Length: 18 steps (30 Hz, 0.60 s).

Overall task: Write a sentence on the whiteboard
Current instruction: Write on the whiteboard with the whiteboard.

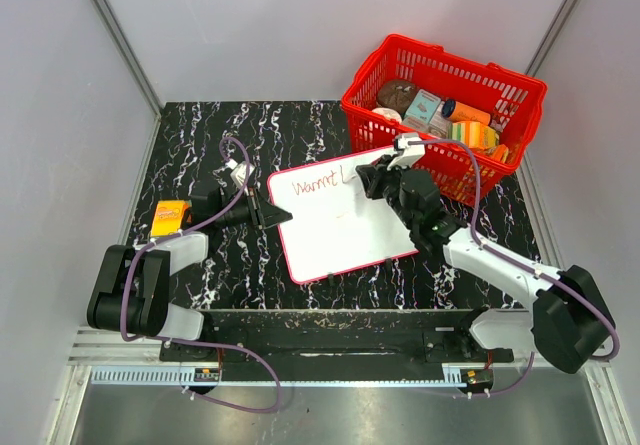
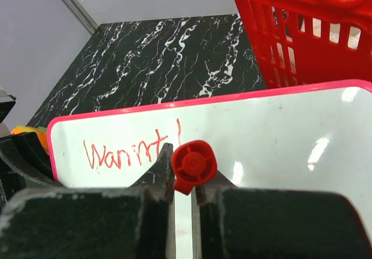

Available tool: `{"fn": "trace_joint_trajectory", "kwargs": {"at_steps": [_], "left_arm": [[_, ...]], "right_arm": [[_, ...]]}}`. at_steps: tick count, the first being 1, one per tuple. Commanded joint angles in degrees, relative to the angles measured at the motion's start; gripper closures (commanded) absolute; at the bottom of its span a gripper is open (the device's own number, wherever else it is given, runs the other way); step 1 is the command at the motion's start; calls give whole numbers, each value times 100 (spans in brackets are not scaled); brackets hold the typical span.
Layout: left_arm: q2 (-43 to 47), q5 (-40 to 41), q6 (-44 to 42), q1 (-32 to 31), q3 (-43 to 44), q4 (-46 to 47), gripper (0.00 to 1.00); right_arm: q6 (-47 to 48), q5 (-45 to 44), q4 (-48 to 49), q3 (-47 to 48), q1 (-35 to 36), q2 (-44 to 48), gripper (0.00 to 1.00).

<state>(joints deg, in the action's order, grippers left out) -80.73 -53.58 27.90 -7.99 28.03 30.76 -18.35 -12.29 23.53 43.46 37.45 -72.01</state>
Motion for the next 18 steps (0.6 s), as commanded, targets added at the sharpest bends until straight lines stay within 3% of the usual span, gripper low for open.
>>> {"fn": "trace_joint_trajectory", "kwargs": {"at_steps": [1,18], "left_arm": [[-39,753,-1015,-115,27,-62,100],[-39,753,-1023,-124,36,-79,100]], "right_arm": [[-142,131,-182,-101,-27,204,100],[59,-185,-33,391,-36,-164,100]]}}
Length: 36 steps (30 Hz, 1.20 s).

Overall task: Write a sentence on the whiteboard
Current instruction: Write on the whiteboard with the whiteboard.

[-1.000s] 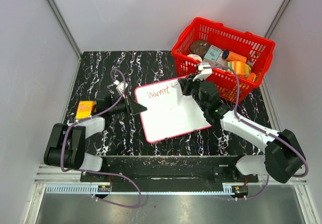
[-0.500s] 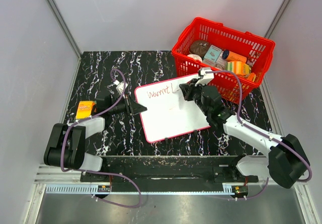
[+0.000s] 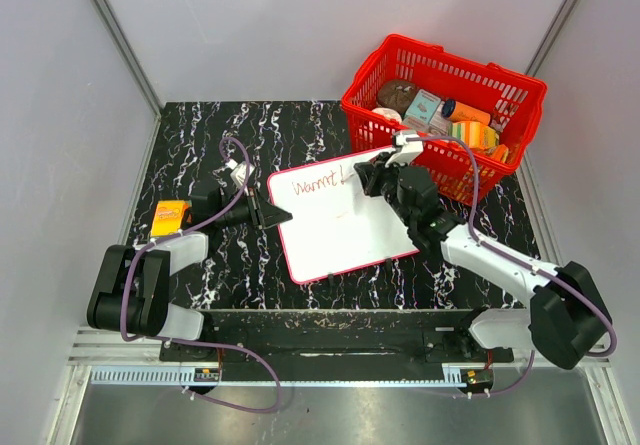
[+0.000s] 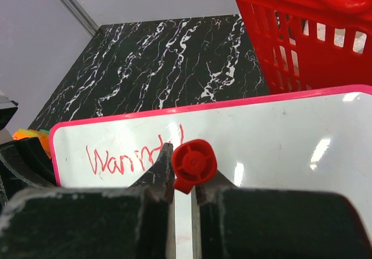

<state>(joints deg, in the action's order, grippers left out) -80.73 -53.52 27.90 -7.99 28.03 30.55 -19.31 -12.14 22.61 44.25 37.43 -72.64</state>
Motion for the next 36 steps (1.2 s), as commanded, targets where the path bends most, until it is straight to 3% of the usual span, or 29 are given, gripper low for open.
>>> {"fn": "trace_joint_trajectory", "kwargs": {"at_steps": [1,36], "left_arm": [[-39,738,-1023,-124,36,-57,100],[-40,755,-1032,-133,27,-66,100]], "right_arm": [[173,-227,68,347,-34,-136,100],[261,-447,-222,198,-113,101,100]]}}
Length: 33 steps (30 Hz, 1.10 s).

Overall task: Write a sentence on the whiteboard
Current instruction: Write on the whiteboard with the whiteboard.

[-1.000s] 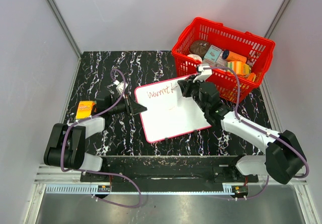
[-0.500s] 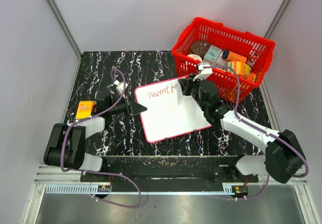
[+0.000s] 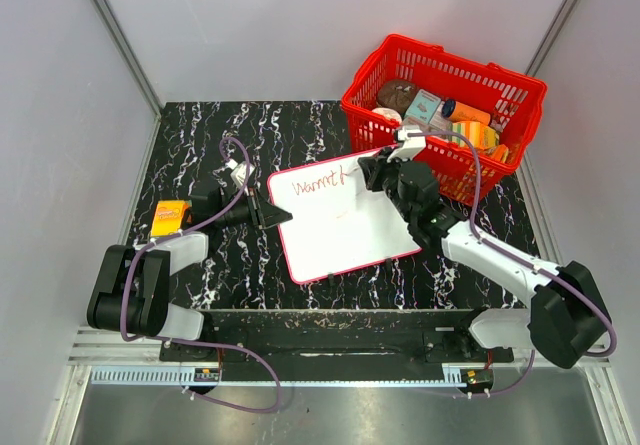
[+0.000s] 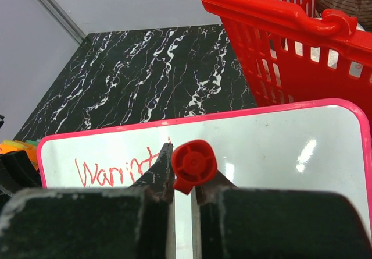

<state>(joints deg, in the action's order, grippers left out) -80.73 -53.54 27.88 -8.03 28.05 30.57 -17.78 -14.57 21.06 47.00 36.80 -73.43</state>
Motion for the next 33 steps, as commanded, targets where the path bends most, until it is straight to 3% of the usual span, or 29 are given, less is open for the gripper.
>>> {"fn": "trace_joint_trajectory", "kwargs": {"at_steps": [1,18,33], "left_arm": [[-39,757,-1030,-128,33,-68,100],[-40,775,-1039,-137,42,-86,100],[13,792,-1048,-146,7,-77,100]], "right_arm": [[99,-178,-76,-103,-58,188,100],[-41,-20,-155,-367,-50,408,100],[-191,68,30,-701,-50,1515,100]]}}
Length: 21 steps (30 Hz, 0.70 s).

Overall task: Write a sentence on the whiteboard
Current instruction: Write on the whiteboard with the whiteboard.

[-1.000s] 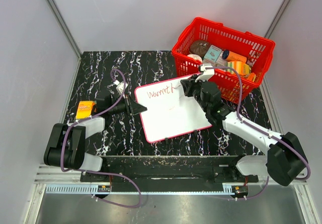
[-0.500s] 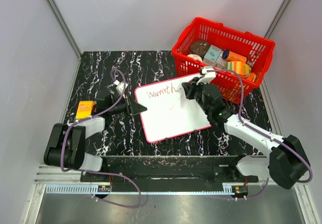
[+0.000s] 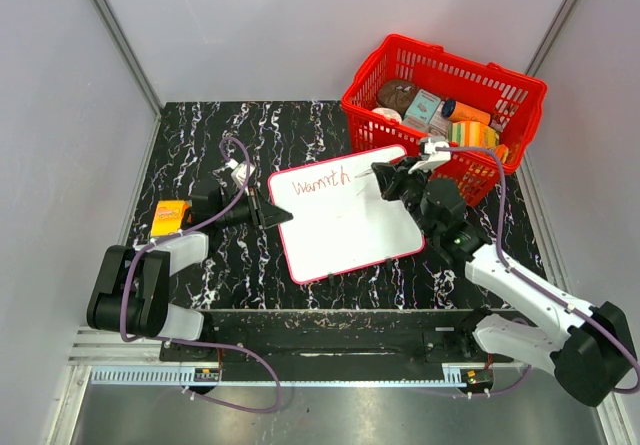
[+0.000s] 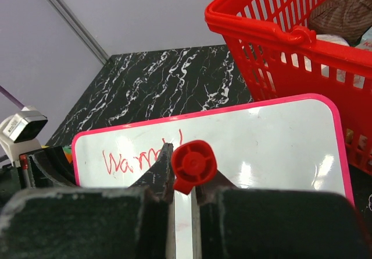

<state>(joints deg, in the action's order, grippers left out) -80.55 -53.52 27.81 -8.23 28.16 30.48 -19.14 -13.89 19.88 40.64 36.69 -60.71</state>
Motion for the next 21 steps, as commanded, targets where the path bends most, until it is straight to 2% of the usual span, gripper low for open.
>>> {"fn": "trace_joint_trajectory", "kwargs": {"at_steps": [1,21], "left_arm": [[-4,790,-1041,-126,5,-68,100],[31,808,-1050,-126,-21,-60,100]], "right_arm": [[-38,-8,113,-48,-39,305,100],[129,53,-89,49,-48,358,100]]}}
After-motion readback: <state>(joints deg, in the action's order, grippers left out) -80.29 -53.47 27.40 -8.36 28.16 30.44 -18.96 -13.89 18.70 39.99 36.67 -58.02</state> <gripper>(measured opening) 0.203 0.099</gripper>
